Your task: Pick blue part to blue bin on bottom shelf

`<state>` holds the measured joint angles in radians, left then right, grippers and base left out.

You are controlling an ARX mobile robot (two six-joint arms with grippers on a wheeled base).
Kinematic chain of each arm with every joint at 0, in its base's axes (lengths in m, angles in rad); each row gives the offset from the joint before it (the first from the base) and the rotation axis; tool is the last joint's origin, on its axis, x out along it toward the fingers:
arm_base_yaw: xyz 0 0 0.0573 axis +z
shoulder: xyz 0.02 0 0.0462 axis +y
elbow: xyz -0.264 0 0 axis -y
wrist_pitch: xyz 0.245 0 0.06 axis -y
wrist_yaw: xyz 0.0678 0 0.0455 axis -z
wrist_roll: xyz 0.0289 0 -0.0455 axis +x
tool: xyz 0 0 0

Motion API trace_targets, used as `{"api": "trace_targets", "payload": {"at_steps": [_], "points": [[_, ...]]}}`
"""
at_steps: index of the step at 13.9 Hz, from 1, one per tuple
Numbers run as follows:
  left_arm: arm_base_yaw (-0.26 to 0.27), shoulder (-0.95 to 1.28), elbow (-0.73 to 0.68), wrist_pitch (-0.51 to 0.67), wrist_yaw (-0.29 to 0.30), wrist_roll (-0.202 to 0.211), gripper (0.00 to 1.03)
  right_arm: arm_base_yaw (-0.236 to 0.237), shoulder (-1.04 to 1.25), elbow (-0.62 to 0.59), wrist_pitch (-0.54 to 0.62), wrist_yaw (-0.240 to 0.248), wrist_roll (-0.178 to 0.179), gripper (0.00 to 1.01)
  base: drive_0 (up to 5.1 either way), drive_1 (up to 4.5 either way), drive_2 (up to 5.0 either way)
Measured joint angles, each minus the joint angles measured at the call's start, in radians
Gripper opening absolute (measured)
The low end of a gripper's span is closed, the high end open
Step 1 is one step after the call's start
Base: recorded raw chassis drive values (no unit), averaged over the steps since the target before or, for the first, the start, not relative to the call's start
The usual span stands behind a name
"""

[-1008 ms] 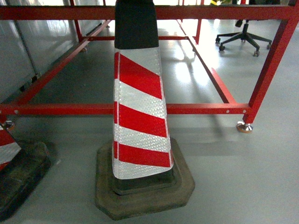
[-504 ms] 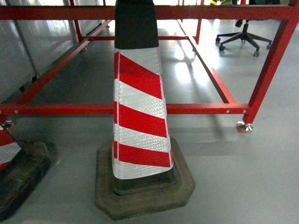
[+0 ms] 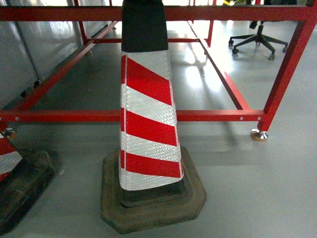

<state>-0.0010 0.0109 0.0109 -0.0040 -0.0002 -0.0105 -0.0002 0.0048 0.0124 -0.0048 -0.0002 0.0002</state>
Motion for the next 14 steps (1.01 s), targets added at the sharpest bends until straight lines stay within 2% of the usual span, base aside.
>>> {"api": "trace_targets", "payload": {"at_steps": [14], "points": [[0.0, 0.0, 0.0, 0.0, -0.001, 0.01, 0.98, 0.0, 0.0, 0.0, -0.001, 0.0, 0.0, 0.98, 0.0, 0.0, 0.0]]}}
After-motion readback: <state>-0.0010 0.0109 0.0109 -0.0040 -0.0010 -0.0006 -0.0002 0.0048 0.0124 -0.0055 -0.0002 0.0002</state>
